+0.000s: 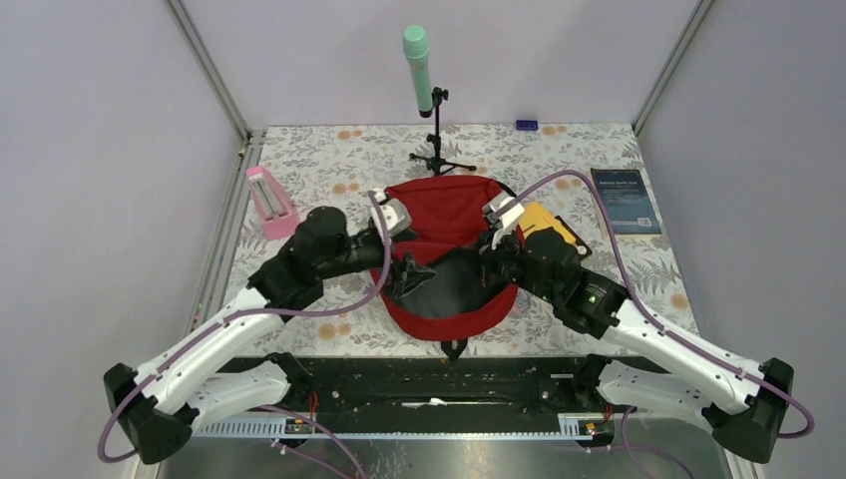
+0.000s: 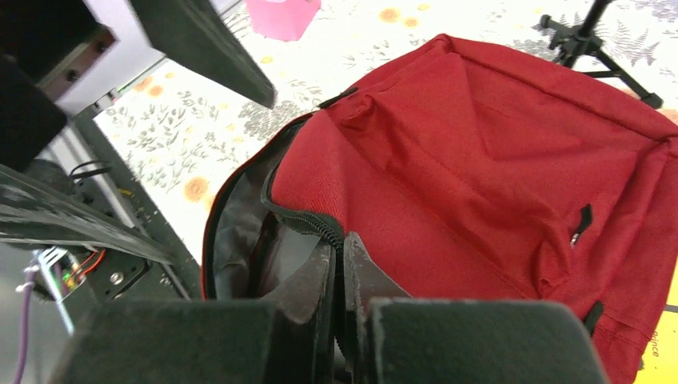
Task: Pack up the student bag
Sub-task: Adjust the student bag at the center of the board.
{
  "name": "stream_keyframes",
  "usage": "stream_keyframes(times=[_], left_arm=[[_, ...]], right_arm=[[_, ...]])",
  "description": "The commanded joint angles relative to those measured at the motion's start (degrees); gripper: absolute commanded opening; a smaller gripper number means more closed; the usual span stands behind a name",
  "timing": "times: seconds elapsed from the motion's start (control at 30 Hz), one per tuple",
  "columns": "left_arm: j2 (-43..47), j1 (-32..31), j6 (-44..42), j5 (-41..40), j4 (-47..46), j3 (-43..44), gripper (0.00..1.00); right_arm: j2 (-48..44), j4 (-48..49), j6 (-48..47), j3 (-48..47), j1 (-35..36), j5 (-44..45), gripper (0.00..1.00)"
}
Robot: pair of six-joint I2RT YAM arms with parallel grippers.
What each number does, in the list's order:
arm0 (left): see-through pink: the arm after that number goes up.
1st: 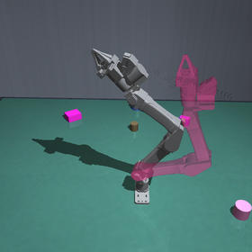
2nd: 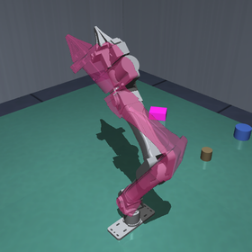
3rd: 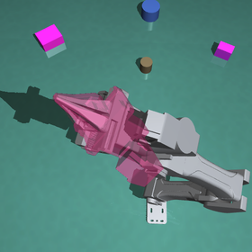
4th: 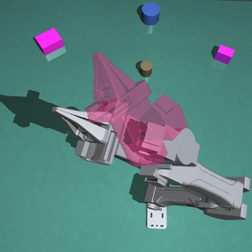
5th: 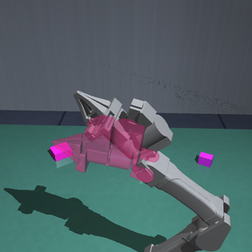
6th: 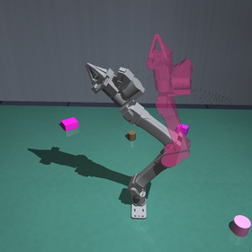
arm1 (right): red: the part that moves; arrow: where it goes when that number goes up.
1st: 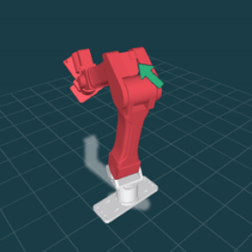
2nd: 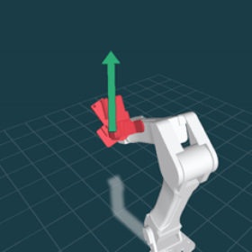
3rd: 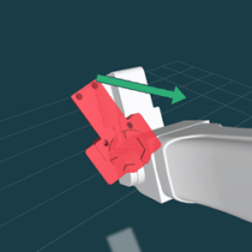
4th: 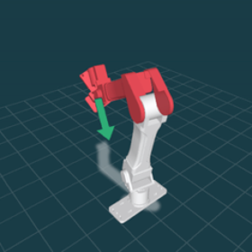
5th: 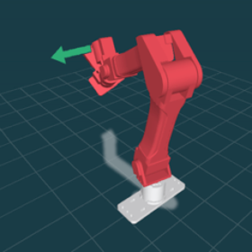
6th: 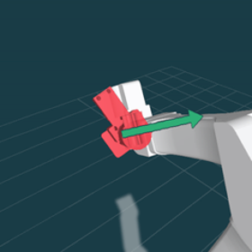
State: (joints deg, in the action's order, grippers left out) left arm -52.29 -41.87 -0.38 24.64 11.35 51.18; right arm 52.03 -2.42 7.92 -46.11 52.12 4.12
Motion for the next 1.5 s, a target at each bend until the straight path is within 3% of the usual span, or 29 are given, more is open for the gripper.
stream_keyframes(times=[0.0, 0.2, 0.5, 0.57, 0.6, 0.67, 0.7, 0.73, 0.77, 0.8, 0.83, 0.97, 1.23, 1.47], left_arm=[[-4.1, -2.9, -7.4, 0.0, 1.5, 5.6, 0.93], [-10.8, -3.6, -10.4, -3.8, 1.0, 7.9, 0.95], [-17.4, -5.3, -9.7, -3.4, 1.3, 10.1, 0.94], [-18.3, -5.5, -9.1, -3.5, 1.3, 10.3, 0.81], [-18.5, -5.5, -8.6, -3.2, 1.3, 10.7, 0.65], [-18.9, -5.5, -7.7, -3.3, 1.3, 11.0, 0.23], [-18.9, -5.5, -7.4, -4.4, 1.1, 10.9, 0.11], [-18.9, -5.5, -7.2, -5.8, 1.1, 10.8, 0.02], [-18.7, -5.5, -7.0, -7.7, 1.1, 10.5, 0.0], [-18.5, -5.5, -6.7, -9.6, 1.0, 10.2, 0.0], [-18.2, -5.5, -6.5, -10.8, 1.0, 9.8, 0.0], [-16.9, -5.5, -5.7, -13.8, 1.0, 8.9, 0.0], [-16.2, -5.5, -4.3, -17.1, 3.2, 10.0, 0.0], [-15.1, -5.4, -3.9, -17.6, 3.8, 9.8, 0.0]], right_arm=[[0.0, -3.0, -1.4, -5.4, -0.5, -6.6, 0.0], [-1.5, -4.3, -1.1, -4.4, -0.6, -6.8, 0.0], [-2.0, -4.2, 0.2, -4.7, -0.5, -7.0, 0.0], [-2.0, -3.9, 0.6, -4.7, -0.5, -6.9, 0.0], [-2.1, -3.7, 0.8, -4.6, -0.5, -6.7, 0.0], [-2.0, -3.8, 1.6, -4.7, -0.5, -5.3, 0.0], [-2.1, -3.9, 2.3, -4.7, -0.5, -3.0, 0.11], [-2.1, -4.4, 3.4, -4.6, -0.5, 0.4, 0.41], [-2.1, -5.6, 4.7, -4.9, -0.6, 4.6, 0.71], [-1.9, -7.2, 5.5, -5.4, -0.8, 10.4, 0.88], [-1.8, -9.0, 6.0, -6.0, -1.3, 14.0, 0.97], [-2.8, -15.1, 10.9, -6.5, -6.8, 21.4, 1.0], [-4.7, -16.5, 27.5, 2.1, -25.9, 12.5, 1.0], [2.5, -11.6, 33.5, 9.2, -29.8, 7.3, 1.0]])
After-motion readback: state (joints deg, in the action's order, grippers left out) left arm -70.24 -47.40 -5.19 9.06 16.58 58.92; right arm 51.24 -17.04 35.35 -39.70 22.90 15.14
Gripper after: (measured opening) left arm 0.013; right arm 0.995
